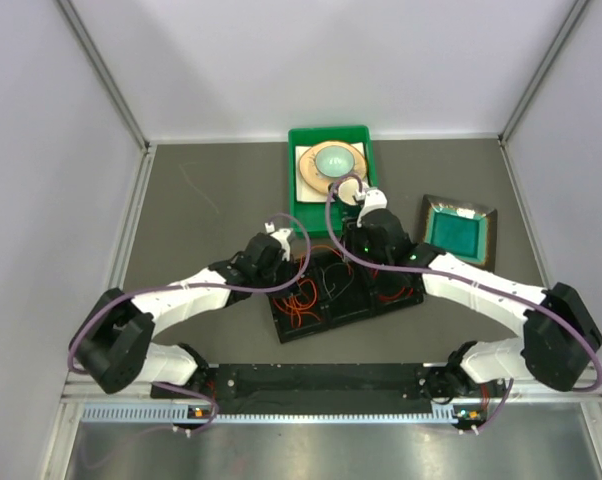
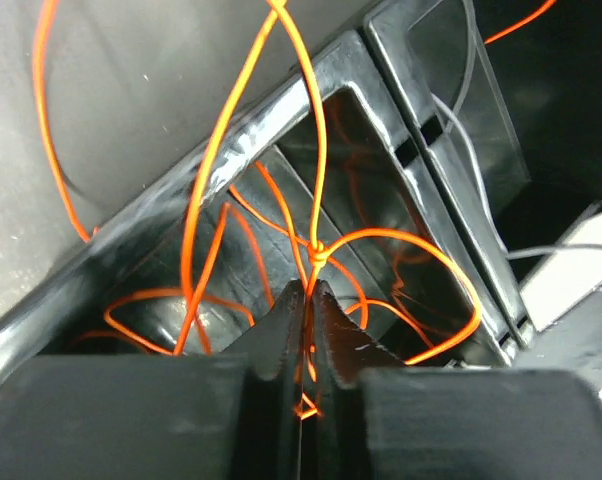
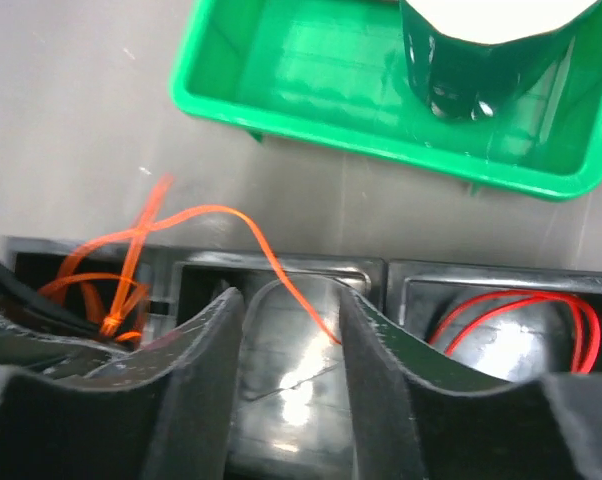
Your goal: Untangle the cables
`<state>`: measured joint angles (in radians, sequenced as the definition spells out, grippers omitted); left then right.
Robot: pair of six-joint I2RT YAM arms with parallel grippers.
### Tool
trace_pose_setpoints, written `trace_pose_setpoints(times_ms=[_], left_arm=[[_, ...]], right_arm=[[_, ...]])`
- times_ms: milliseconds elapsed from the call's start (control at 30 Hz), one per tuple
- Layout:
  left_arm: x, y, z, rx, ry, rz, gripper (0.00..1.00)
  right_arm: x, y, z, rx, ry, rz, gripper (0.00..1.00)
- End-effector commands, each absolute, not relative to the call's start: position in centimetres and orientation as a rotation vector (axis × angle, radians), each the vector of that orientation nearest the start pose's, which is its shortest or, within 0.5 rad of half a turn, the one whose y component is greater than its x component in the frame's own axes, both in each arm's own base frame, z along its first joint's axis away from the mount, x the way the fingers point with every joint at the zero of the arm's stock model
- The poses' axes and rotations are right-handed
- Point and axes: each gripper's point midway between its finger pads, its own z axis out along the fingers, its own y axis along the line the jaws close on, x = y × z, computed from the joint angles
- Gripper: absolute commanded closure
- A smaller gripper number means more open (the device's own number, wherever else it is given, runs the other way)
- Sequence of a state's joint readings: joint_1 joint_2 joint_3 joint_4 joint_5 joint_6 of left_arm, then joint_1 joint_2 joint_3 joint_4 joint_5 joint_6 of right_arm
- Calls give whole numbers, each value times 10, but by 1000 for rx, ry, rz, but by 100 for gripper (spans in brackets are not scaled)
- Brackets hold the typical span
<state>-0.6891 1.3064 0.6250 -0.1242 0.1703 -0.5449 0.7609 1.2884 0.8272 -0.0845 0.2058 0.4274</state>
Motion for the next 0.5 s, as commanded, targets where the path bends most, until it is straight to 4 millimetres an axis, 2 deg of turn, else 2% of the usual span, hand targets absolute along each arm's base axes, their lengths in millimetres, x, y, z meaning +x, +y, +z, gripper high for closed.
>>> trace_pose_setpoints(times_ms=[0,100,233,467], left_arm=[[221,-248,63,331,2522,-687,78],[224,-251,80,329,2486,-707,66],[229,-251,104,311,2442,-709,63],[242,-252,168,273,2306,-738,60]], right_arm=[[302,254,144,-329,2153,409,53],[305,259,138,-357,2169,411,50],[310,267,139,-375,2162,427,49],[315,279,147,-362,2132,505,48]])
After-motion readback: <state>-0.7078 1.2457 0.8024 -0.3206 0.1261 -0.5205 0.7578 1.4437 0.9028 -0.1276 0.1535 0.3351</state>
